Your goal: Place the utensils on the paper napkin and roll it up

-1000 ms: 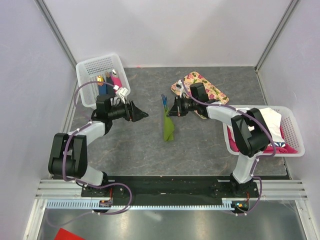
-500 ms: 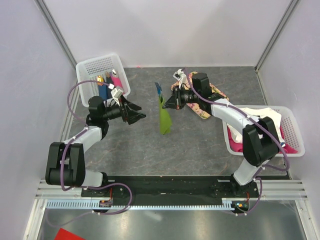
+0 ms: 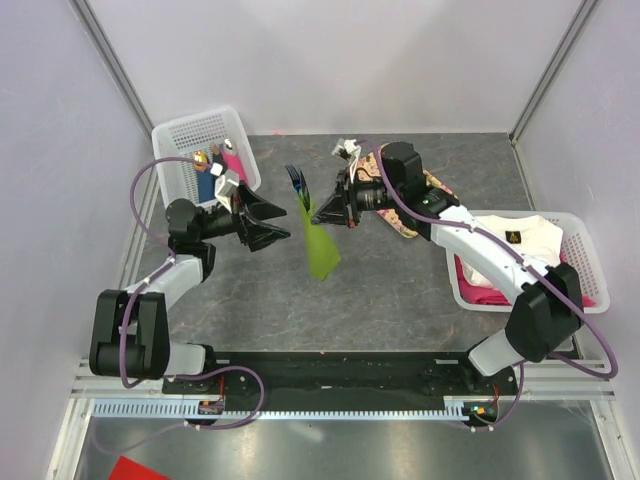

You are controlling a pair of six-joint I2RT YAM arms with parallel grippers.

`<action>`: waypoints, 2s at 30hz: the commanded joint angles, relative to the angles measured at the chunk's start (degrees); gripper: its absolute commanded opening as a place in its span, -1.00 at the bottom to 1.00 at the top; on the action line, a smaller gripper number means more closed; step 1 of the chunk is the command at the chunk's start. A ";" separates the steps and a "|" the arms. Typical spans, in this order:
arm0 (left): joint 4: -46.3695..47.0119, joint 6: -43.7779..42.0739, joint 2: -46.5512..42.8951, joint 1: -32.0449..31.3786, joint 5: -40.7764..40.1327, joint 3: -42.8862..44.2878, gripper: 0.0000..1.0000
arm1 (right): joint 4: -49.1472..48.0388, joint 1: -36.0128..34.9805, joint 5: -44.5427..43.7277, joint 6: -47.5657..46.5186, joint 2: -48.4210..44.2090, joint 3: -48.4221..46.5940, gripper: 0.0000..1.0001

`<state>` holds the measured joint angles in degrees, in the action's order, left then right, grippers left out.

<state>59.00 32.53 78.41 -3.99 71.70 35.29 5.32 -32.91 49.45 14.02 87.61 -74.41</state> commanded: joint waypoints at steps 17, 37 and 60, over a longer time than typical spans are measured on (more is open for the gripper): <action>5.94 5.35 -14.78 -6.20 1.24 -8.04 0.69 | 10.41 -9.10 -0.32 -17.00 -7.90 -6.09 -1.00; 9.02 12.02 -18.38 -11.56 -6.13 -6.90 0.29 | 9.89 -11.65 -2.96 -17.36 -7.81 -7.50 -1.00; 10.52 13.87 -18.38 -13.59 -9.56 -8.39 0.19 | 5.14 -12.45 -4.18 -12.53 -7.98 -6.45 -1.00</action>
<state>66.43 44.75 61.34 -17.39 62.98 27.00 14.61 -45.04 45.98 1.30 81.54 -78.91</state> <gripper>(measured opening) 0.659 0.007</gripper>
